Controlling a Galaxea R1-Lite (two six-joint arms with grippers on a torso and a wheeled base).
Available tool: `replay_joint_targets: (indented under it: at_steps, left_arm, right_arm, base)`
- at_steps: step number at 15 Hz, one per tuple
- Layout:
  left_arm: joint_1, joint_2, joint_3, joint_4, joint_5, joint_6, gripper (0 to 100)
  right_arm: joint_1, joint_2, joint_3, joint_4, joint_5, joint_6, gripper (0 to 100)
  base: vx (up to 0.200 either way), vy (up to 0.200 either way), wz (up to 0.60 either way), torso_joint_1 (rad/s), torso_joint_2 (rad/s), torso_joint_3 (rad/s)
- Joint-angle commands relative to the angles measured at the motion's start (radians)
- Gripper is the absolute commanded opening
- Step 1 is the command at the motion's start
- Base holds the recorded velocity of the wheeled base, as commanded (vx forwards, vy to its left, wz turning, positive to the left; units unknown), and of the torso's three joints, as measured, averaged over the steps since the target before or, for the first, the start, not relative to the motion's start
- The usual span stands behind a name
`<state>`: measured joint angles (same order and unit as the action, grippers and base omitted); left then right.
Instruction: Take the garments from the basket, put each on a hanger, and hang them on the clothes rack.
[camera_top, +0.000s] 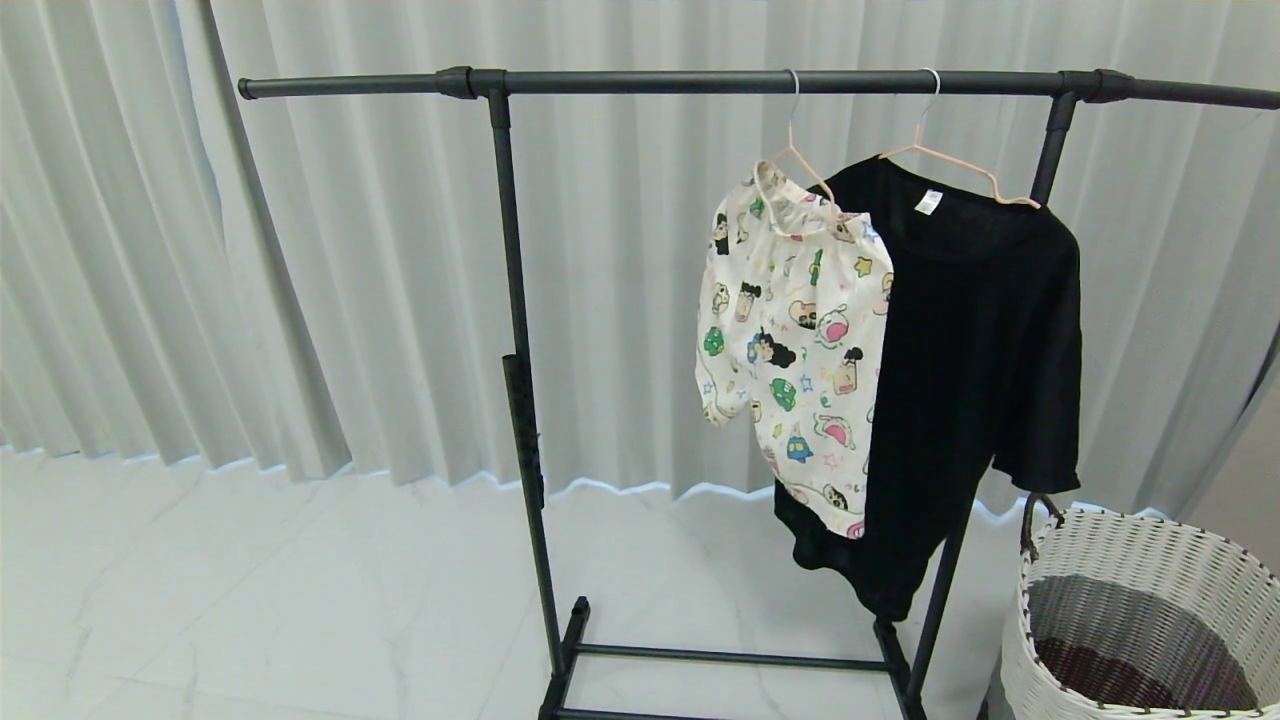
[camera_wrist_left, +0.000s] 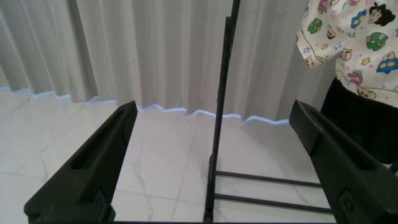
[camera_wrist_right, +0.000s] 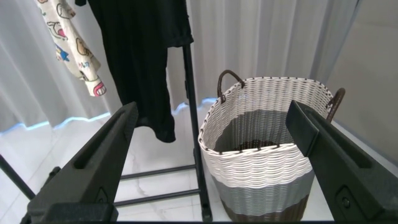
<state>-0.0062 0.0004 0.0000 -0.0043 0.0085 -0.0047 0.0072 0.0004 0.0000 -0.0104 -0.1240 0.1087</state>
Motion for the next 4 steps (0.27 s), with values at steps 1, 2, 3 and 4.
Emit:
replay_joint_targets:
  at_steps: [1, 2, 3, 4]
  left_arm:
    - [0.000, 0.000, 0.000, -0.002, 0.001, 0.000, 100]
    - [0.000, 0.000, 0.000, -0.002, -0.001, 0.000, 100]
    - [0.000, 0.000, 0.000, -0.002, -0.001, 0.000, 100]
    - [0.000, 0.000, 0.000, -0.002, 0.001, 0.000, 100]
  right_arm:
    - [0.000, 0.000, 0.000, 0.000, 0.000, 0.000, 100]
    - [0.000, 0.000, 0.000, 0.000, 0.000, -0.001, 100]
    - [0.000, 0.000, 0.000, 0.000, 0.000, -0.004, 100]
    - [0.000, 0.000, 0.000, 0.001, 0.004, -0.007, 100]
  base:
    - [0.000, 0.000, 0.00, 0.000, 0.00, 0.000]
    - [0.000, 0.000, 0.00, 0.000, 0.00, 0.000]
    - [0.000, 0.000, 0.00, 0.000, 0.00, 0.000]
    - [0.000, 0.000, 0.00, 0.000, 0.00, 0.000]
